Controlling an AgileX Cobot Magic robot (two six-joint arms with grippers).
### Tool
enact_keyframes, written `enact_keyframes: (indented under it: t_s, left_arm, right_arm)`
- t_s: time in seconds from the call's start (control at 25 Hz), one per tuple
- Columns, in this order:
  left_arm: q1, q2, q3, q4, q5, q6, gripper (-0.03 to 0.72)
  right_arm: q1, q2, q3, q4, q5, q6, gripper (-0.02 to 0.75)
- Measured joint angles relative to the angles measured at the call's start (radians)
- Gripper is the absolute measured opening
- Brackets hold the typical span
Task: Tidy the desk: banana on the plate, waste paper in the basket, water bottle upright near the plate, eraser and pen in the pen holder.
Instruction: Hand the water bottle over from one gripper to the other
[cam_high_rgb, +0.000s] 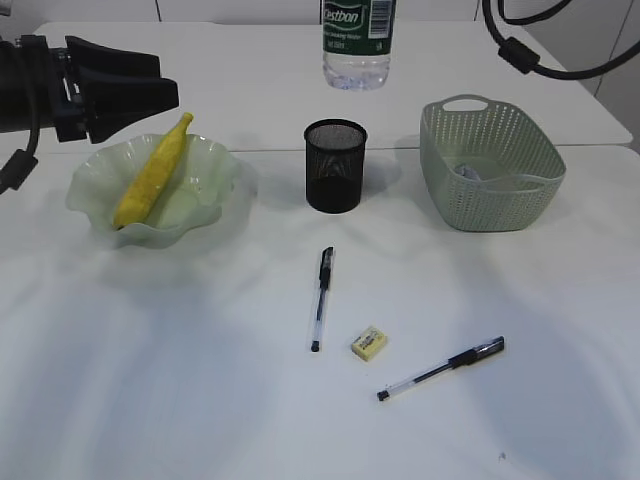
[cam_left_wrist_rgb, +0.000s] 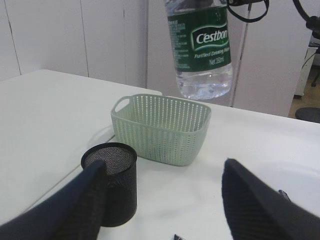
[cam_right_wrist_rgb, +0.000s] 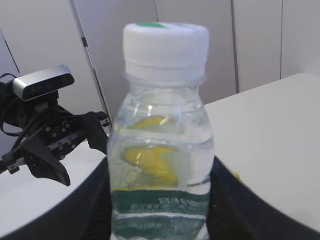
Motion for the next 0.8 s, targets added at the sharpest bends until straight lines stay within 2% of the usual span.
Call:
enact_keyframes:
  t_s: [0.36, 0.64, 0.8]
  left_arm:
    - [0.000, 0.000, 0.000, 0.000, 0.000, -0.005, 0.505]
    - [-0.002, 0.000, 0.000, 0.000, 0.000, -0.075, 0.505]
    - [-0.012, 0.000, 0.000, -0.002, 0.000, -0.117, 0.505]
  right_arm:
    - [0.064, 0.000, 0.000, 0.018, -0.002, 0.022, 0.359]
    - [0.139, 0.000, 0.000, 0.018, 0.000, 0.001, 0.359]
    - [0.145, 0.000, 0.000, 0.018, 0.000, -0.002, 0.359]
